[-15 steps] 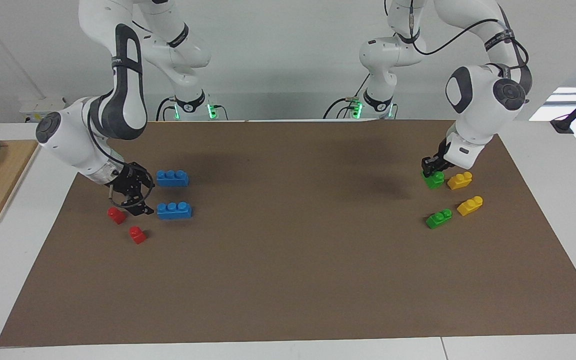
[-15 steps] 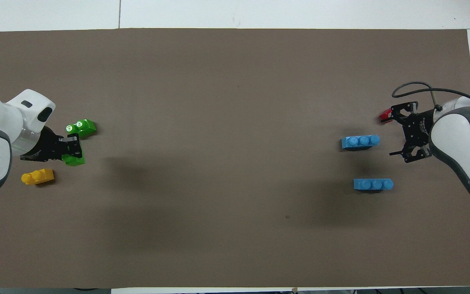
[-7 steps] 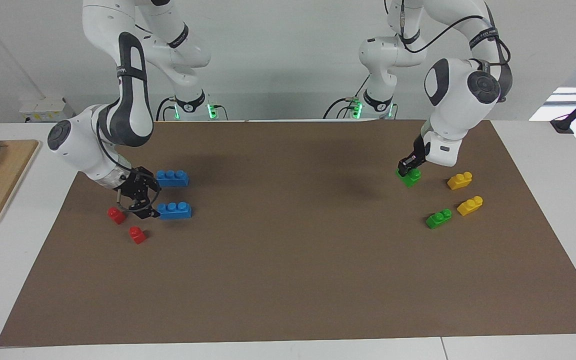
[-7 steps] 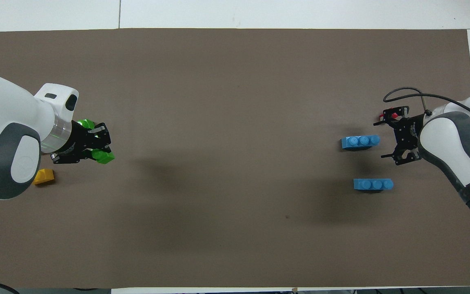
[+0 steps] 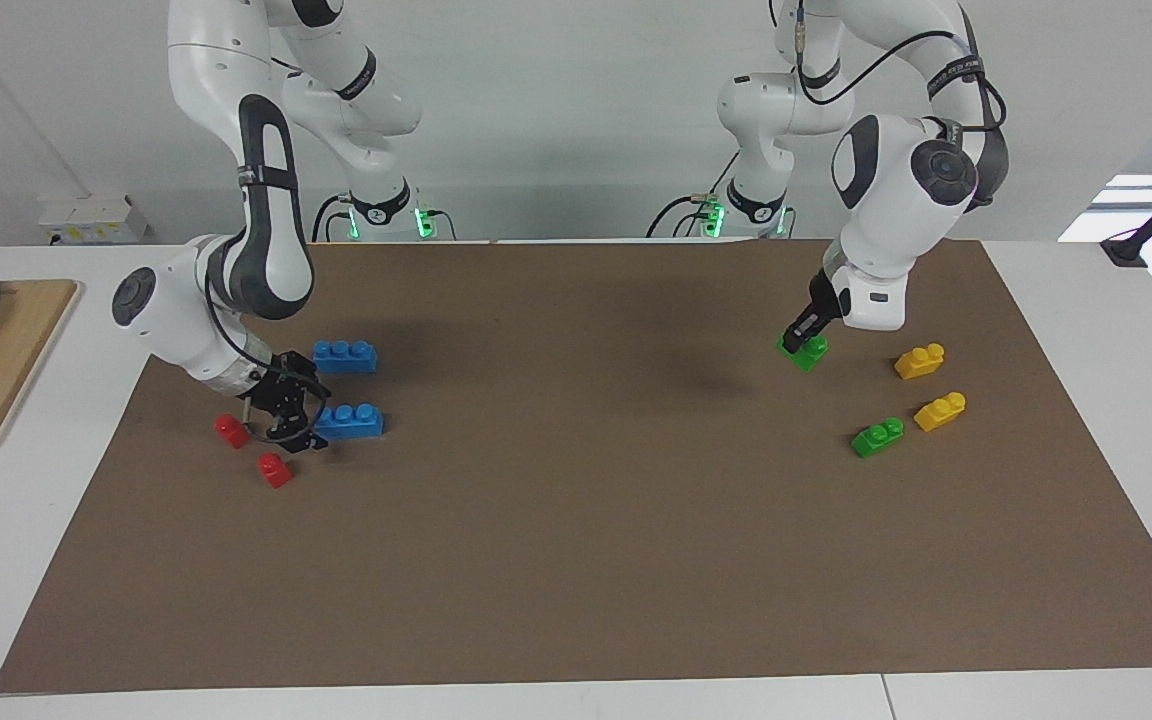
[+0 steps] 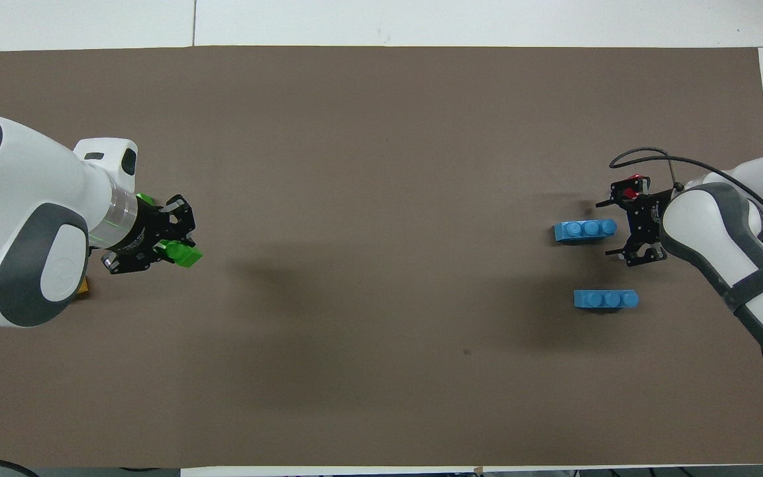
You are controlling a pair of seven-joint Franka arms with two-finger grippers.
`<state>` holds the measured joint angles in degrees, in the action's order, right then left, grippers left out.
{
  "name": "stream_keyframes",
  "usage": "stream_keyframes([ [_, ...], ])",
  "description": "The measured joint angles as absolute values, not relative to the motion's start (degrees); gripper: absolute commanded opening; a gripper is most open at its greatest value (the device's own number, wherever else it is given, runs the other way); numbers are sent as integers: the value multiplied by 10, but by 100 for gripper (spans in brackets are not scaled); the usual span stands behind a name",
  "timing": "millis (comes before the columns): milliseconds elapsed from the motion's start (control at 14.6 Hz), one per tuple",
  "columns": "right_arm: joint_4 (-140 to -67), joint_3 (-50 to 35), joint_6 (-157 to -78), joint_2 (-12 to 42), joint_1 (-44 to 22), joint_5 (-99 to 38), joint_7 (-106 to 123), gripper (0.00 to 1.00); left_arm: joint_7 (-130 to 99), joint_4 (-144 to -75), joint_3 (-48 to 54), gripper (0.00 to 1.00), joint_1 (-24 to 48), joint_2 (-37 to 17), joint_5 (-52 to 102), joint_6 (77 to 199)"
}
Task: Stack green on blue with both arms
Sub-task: 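Lift the green brick with the left gripper while the right gripper lifts the blue brick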
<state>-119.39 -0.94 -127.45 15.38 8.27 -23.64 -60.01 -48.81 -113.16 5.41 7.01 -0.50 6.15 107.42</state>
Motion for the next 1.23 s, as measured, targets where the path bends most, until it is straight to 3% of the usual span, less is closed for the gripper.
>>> stream_keyframes([
  [411,-1205,-9,-1313,157,71,-237,-600,85,-622,-1131,56,0,108,-5,80,1082],
  [548,-1207,-9,-1314,158,70,-238,-600,78,-691,-1131,57,0,127,-6,82,1100],
  [685,-1208,-9,-1314,158,70,-253,-600,59,-756,-1130,57,0,144,-6,82,1114],
  [891,-1208,-9,-1315,158,70,-259,-600,9,-836,-1130,58,0,155,-7,82,1135],
  [960,-1208,-9,-1315,158,70,-259,-597,0,-856,-1130,58,0,158,-7,85,1139],
  [1234,-1207,-9,-1315,158,70,-259,-537,0,-923,-1116,59,0,191,-7,93,1137],
])
